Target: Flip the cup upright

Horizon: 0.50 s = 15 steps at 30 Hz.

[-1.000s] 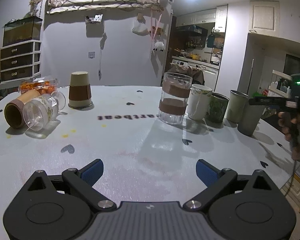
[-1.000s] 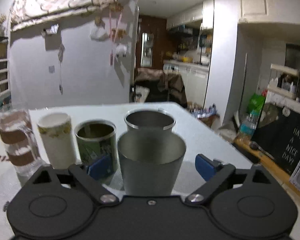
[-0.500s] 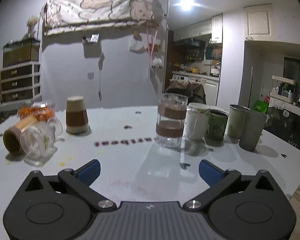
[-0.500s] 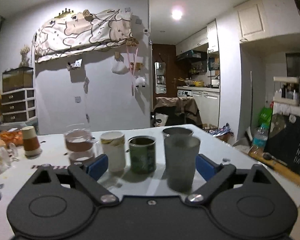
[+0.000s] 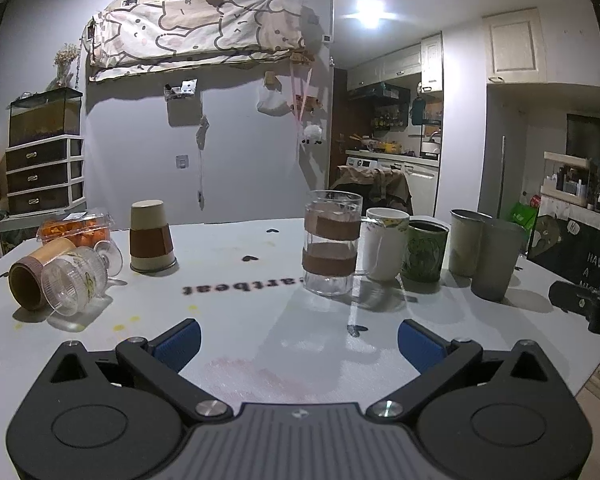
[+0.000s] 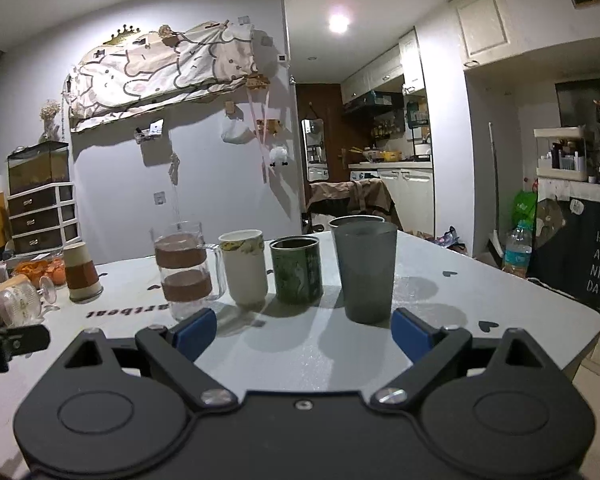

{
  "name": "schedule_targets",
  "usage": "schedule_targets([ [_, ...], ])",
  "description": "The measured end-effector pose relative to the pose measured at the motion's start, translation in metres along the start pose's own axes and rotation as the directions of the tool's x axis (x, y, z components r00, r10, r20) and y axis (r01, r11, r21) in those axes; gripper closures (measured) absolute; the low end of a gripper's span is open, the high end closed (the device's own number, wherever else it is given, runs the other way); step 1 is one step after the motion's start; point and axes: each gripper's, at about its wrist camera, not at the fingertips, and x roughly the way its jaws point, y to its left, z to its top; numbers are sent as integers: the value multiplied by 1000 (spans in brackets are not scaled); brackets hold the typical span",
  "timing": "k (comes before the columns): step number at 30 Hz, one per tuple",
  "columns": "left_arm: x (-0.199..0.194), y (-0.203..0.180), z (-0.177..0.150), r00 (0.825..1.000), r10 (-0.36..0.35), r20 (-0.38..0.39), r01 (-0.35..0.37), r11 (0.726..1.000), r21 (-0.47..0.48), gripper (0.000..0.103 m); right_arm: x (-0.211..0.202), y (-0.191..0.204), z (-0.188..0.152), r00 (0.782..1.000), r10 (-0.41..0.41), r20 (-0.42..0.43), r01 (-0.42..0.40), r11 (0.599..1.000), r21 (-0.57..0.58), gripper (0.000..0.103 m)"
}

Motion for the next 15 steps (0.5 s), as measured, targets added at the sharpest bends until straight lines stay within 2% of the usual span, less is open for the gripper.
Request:
schedule_targets([
  [15, -7, 4, -3, 1000, 19, 3, -19, 1000, -19, 0, -9, 12, -5, 1000, 21, -21, -22, 999, -39, 8],
])
